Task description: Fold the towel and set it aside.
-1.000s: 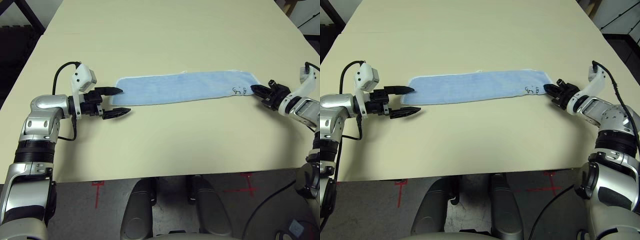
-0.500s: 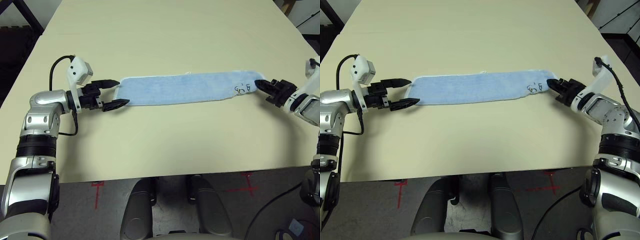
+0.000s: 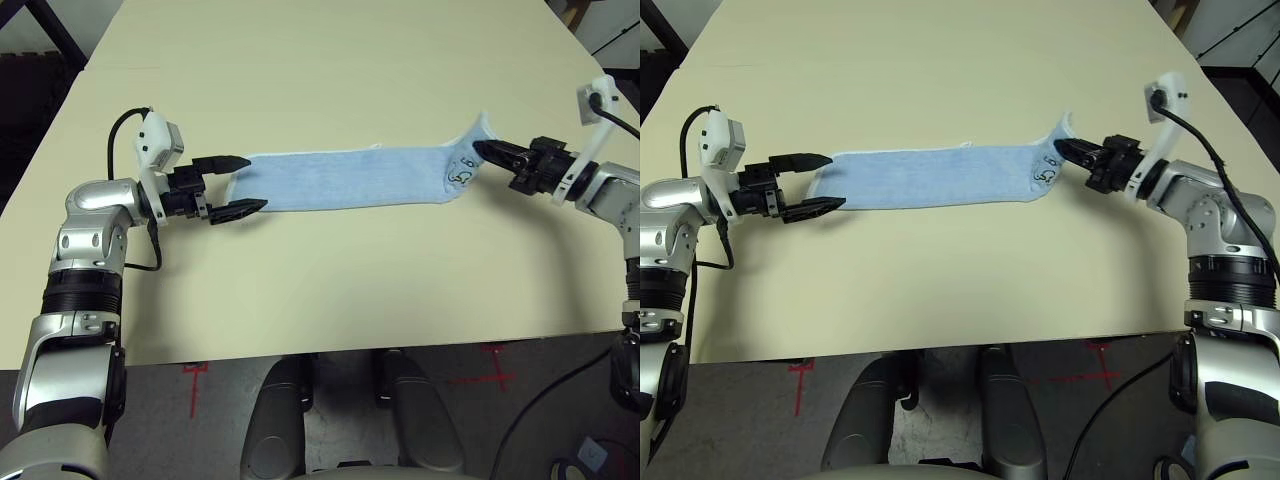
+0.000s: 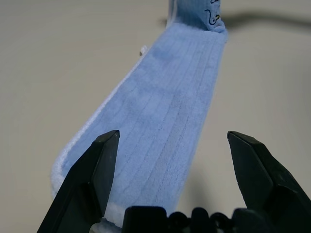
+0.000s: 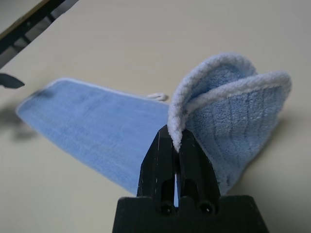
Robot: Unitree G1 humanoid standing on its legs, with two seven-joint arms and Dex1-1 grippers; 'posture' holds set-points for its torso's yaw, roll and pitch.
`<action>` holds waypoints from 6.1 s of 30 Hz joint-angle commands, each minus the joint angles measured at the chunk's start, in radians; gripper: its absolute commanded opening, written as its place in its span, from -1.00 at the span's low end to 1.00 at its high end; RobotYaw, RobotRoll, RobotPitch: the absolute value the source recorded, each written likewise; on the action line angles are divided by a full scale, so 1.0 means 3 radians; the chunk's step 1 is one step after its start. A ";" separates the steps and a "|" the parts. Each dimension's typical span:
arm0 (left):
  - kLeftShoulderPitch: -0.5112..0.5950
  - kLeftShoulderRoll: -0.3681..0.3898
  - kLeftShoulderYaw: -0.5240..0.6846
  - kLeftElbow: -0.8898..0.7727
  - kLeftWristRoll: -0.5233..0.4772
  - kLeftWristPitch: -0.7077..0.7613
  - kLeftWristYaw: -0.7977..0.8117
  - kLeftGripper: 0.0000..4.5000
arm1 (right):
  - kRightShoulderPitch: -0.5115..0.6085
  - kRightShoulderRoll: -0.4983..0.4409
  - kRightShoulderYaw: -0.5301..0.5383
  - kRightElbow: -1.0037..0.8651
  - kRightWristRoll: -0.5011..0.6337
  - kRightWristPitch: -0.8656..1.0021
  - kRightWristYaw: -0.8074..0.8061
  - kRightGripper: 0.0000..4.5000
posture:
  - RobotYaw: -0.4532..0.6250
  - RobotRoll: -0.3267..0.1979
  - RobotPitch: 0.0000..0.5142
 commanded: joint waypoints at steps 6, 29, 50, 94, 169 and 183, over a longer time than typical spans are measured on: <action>0.0001 -0.0022 -0.0047 0.0030 0.0016 -0.0054 -0.0097 1.00 | 0.0004 0.0042 0.0405 -0.0351 -0.0142 0.0188 0.0052 -0.99 | -0.26 0.25 -0.14; -0.0076 -0.0051 -0.0133 0.0030 0.0051 -0.0026 -0.0136 1.00 | -0.0137 0.0484 0.0904 -0.0300 -0.0520 0.0338 -0.0047 -0.99 | -0.23 0.25 -0.13; -0.0090 -0.0063 -0.0144 0.0062 0.0088 0.0008 -0.0112 1.00 | -0.0137 0.0317 0.0743 -0.0123 -0.0459 -0.1310 0.1331 0.99 | -0.25 0.25 -0.13; -0.0055 -0.0118 -0.0138 -0.0037 0.0066 -0.0091 0.0005 1.00 | -0.0742 0.0903 0.0499 0.3019 -0.1508 -0.3816 0.0944 -0.98 | -0.16 0.25 -0.09; -0.0156 0.0428 0.0176 -0.0347 -0.0221 0.1513 0.0330 1.00 | -0.0089 0.0080 0.0288 0.1506 -0.0956 -0.3121 0.1990 0.98 | -0.15 0.25 -0.14; -0.0215 0.0583 0.0443 -0.0481 -0.0761 0.4280 0.1045 1.00 | -0.0100 0.0128 0.0303 0.1465 -0.0979 -0.3118 0.1930 0.98 | -0.14 0.25 -0.12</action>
